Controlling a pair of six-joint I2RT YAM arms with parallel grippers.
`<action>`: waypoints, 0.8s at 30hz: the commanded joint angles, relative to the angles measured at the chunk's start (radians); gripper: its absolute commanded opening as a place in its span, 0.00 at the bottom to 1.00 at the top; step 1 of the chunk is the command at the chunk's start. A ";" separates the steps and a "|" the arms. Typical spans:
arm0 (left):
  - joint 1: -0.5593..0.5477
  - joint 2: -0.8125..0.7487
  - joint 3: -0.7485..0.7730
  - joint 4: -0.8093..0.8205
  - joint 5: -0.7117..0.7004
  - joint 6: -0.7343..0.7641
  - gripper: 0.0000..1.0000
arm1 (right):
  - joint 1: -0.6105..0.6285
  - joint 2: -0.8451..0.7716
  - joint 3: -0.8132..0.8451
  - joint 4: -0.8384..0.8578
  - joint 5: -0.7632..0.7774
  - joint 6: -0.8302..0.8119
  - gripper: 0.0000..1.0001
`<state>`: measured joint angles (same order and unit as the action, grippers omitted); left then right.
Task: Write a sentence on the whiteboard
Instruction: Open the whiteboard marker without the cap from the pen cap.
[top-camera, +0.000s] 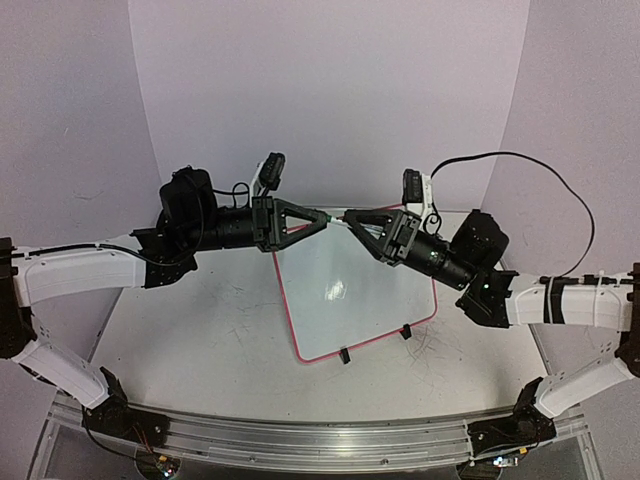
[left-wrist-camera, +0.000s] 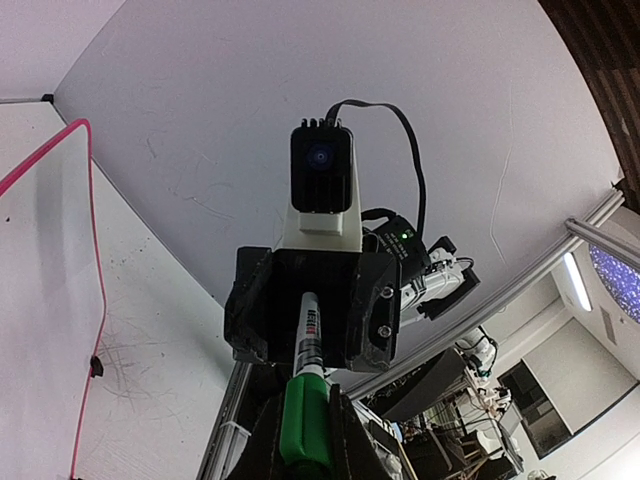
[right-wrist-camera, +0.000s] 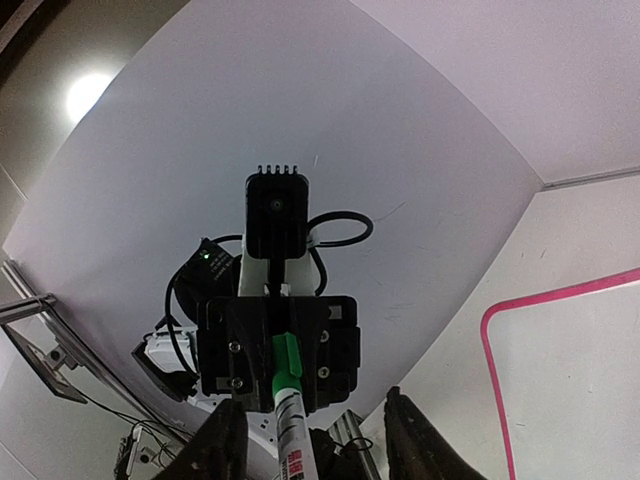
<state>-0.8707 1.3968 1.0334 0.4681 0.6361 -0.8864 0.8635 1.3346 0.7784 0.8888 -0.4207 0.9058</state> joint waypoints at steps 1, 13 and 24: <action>-0.004 0.011 -0.001 0.069 0.030 -0.014 0.00 | 0.001 0.002 0.042 0.061 -0.038 -0.008 0.41; -0.003 0.019 0.000 0.082 0.040 -0.026 0.00 | 0.000 0.035 0.060 0.109 -0.171 -0.031 0.24; -0.002 0.015 -0.007 0.084 0.071 -0.037 0.00 | -0.009 0.002 0.036 0.111 -0.195 -0.067 0.48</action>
<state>-0.8627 1.4002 1.0313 0.5169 0.6643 -0.9173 0.8509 1.3549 0.7910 0.9567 -0.5555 0.8638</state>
